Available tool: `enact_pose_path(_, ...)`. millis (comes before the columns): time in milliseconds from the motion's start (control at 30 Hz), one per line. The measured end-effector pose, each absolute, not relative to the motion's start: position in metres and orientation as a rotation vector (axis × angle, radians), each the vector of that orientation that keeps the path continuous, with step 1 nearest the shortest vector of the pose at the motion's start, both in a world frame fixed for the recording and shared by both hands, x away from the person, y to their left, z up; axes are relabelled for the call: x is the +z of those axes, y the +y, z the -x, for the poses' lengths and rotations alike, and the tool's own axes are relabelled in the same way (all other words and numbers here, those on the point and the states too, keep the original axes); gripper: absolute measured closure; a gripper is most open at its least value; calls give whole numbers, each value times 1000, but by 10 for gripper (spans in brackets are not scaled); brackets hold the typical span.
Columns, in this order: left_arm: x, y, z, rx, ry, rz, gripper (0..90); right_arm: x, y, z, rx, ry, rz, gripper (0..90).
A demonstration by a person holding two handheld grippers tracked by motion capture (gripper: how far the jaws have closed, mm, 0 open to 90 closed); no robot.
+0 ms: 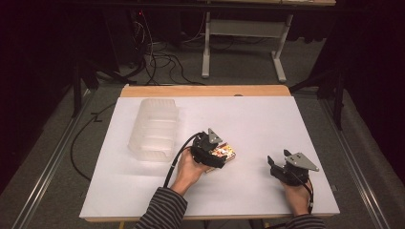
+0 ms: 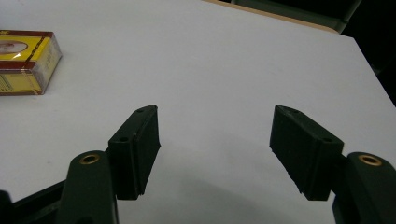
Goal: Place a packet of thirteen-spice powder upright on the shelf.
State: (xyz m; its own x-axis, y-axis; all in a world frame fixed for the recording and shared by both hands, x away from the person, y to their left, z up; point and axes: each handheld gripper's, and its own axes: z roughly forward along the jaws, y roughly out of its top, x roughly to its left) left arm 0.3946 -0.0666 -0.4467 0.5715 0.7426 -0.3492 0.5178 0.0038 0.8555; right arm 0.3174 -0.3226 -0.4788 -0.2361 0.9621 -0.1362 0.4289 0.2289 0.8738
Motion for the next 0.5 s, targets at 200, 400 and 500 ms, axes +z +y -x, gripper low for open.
enact_pose_path(200, -453, -76, -402, 262, 1068, -1710, 209, -479, -323, -317, 945, 1789, -1288, 335)
enact_pose_path(400, -458, -84, -406, 248, 1068, -1738, 218, -479, -323, -317, 947, 1788, -1291, 335)
enact_pose_path(500, -460, -90, -407, 254, 1058, -1750, 229, -479, -323, -317, 948, 1787, -1287, 335)
